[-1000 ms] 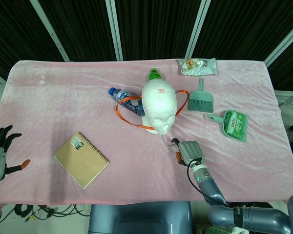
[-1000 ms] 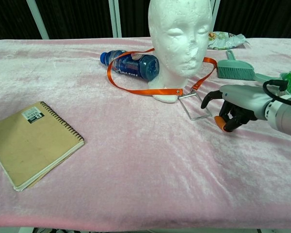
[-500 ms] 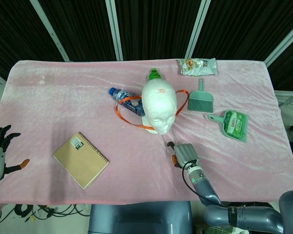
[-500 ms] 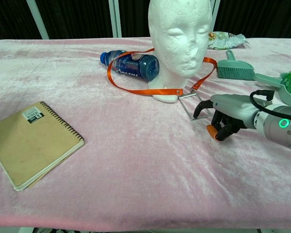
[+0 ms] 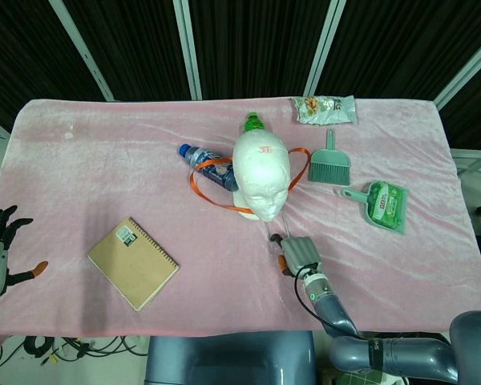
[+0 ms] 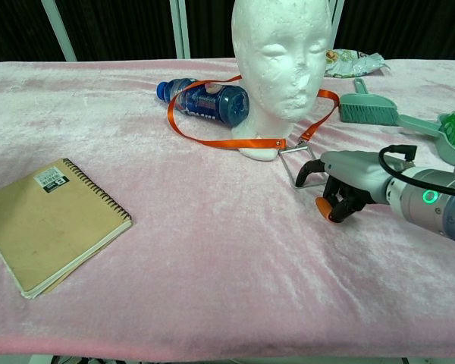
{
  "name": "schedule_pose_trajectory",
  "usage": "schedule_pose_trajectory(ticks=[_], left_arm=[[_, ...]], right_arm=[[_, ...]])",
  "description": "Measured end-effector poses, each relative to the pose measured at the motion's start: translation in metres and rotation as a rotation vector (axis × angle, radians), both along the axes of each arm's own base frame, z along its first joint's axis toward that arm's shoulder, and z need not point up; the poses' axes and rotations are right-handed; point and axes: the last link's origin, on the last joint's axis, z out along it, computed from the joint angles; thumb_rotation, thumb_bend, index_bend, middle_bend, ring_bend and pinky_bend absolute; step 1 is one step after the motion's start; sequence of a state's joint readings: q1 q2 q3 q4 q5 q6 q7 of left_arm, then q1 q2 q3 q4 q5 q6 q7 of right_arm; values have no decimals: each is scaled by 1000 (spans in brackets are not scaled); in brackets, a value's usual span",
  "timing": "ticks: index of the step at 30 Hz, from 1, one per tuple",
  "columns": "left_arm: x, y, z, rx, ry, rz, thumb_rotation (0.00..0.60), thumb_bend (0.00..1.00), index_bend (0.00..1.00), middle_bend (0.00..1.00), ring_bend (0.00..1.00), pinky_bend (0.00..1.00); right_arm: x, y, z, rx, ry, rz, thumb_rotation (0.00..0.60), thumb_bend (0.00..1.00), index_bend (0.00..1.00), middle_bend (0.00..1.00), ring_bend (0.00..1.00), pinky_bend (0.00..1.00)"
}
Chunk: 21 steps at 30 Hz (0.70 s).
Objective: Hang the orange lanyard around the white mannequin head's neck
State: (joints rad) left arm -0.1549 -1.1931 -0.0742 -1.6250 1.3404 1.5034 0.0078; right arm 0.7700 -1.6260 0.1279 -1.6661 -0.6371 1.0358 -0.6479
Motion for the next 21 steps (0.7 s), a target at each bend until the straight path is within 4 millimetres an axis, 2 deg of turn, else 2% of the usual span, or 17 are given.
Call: schedule_pose_trajectory(ticks=[8, 21], left_arm=[[0, 0, 0, -1, 0, -1, 600, 107, 243, 69, 0, 0], [1, 0, -1, -3, 1, 0, 600, 107, 244, 69, 0, 0]], right_arm=[[3, 4, -2, 11, -6, 10, 600, 592, 260, 835, 929, 870], [3, 18, 6, 34, -7, 20, 600, 605, 260, 837, 933, 870]])
